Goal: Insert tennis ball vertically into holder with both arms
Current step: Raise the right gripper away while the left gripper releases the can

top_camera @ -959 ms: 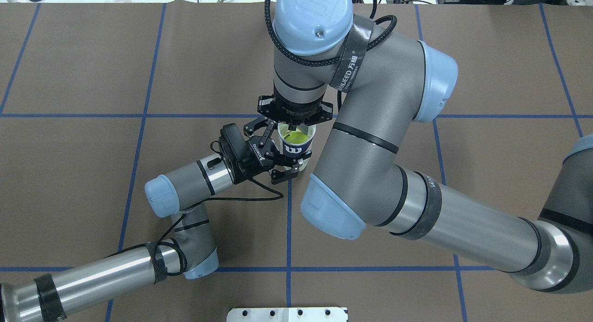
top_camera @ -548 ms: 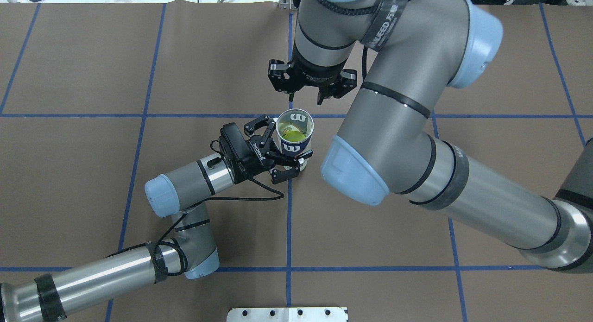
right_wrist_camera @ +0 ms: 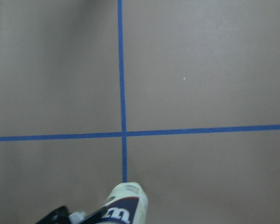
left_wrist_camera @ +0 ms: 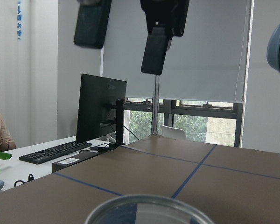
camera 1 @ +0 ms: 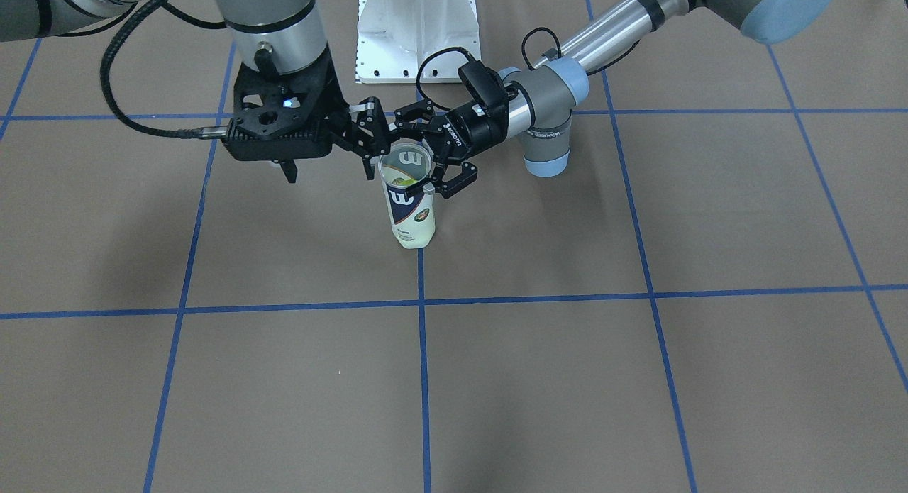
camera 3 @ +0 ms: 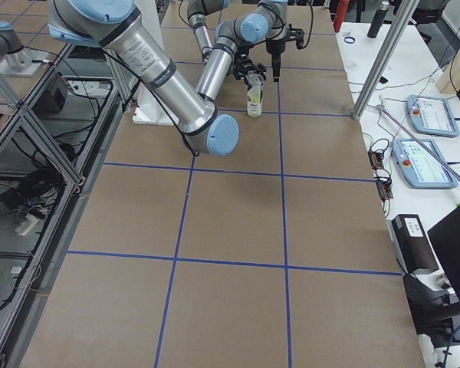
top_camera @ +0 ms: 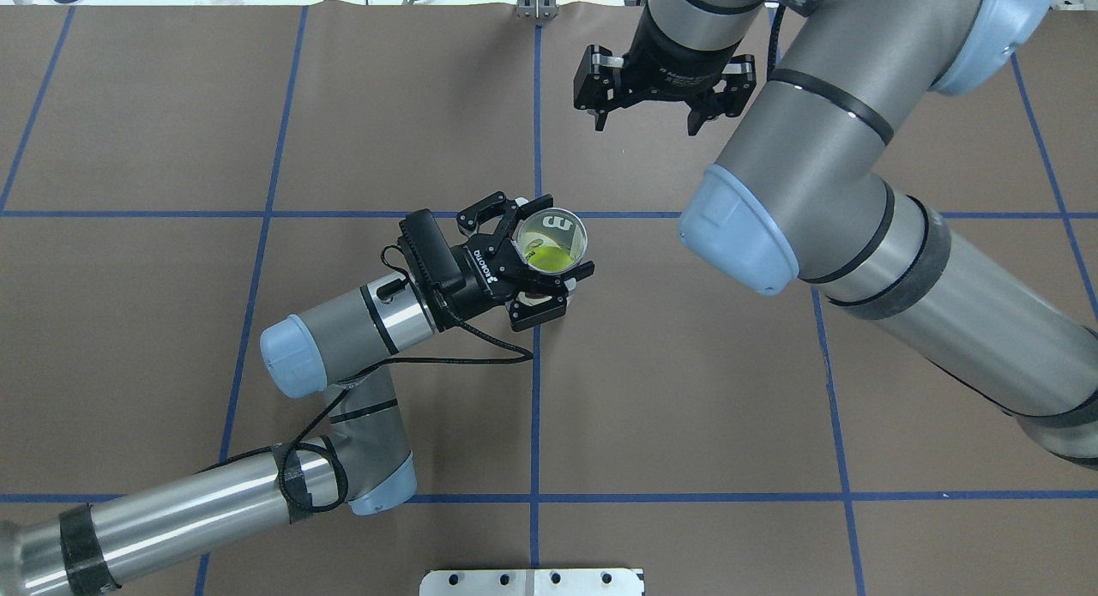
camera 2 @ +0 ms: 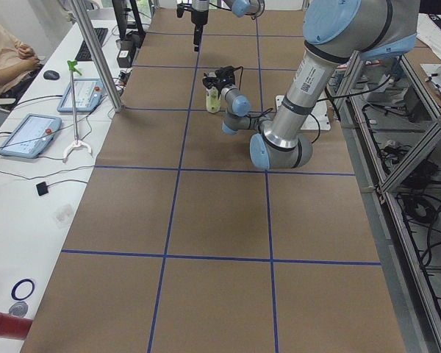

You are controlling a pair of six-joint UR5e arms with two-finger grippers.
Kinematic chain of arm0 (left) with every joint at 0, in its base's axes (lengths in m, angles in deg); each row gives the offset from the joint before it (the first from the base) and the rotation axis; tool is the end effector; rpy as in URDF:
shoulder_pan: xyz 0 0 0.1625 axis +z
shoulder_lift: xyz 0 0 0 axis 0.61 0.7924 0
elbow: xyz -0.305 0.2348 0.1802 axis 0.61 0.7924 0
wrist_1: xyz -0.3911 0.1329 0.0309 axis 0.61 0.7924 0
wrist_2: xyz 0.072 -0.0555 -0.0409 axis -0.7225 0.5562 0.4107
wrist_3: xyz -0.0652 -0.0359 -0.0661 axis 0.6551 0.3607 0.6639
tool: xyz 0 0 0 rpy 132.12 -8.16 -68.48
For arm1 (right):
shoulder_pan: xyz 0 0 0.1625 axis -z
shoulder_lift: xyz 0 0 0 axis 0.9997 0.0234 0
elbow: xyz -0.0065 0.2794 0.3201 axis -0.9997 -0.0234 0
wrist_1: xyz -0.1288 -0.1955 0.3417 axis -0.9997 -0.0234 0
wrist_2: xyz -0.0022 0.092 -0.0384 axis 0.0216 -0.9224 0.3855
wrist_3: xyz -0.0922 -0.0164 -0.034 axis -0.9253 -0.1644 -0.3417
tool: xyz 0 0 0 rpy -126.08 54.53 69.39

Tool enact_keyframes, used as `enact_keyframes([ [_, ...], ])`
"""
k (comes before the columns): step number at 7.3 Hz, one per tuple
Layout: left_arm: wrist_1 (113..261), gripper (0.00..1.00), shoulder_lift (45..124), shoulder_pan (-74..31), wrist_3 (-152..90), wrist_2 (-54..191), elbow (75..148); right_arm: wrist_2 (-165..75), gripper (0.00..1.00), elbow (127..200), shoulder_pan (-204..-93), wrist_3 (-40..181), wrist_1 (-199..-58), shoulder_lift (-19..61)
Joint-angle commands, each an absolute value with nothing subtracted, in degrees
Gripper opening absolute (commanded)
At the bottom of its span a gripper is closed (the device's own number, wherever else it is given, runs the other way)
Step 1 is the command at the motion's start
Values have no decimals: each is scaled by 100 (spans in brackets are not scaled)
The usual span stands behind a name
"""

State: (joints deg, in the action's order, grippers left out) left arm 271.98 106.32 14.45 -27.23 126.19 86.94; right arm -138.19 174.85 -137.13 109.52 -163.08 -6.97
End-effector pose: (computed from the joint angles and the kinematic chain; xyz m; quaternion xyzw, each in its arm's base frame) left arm 0.5535 -0.4014 0.2223 0.6886 0.5818 0.0982 0.4217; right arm -0.3521 -0.5317 0.0996 0.0681 -0.3996 0.0294 0.9137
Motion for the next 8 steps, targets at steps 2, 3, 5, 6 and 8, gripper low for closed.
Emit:
enact_keyframes([
  [2,27190,99,10622,1282,-2703,12426,8946,-14091,100,17458,-14393,9578,-16255,-4],
  [3,27190,99,10379,1107,-2702,12425,8999,-14091,100,17431,-14682,8850,-16237,347],
  [5,27172,99,9720,738,-2694,12460,9289,-14301,100,17431,-15262,7653,-16237,1103],
  [6,27155,99,9352,570,-2694,12469,9455,-14468,100,17431,-15586,7178,-16237,1455],
  [8,27119,99,8613,132,-2685,12469,9536,-14732,100,17422,-16307,6062,-16237,2227],
])
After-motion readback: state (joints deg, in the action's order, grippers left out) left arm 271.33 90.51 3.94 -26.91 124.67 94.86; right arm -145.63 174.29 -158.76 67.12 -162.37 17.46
